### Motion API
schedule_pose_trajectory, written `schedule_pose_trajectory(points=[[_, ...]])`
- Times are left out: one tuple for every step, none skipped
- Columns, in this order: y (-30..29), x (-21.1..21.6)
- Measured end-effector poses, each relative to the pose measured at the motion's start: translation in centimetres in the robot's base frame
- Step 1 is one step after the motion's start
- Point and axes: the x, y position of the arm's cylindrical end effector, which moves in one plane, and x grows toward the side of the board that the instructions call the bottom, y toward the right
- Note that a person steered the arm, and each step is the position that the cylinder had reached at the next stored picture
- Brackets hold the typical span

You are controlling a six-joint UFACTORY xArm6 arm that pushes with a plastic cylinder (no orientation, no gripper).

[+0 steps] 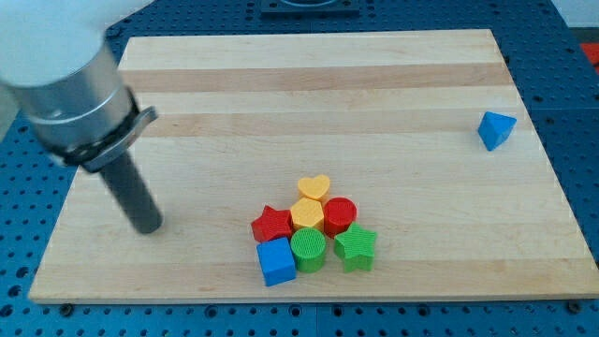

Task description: Point at the blue cube

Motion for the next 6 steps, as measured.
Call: schedule_pose_trajectory(points=[[-0.3, 2.9], [1.3, 3.9], [4.2, 5.1], [7.0, 5.2], [10.7, 5.3], [13.6, 5.3]])
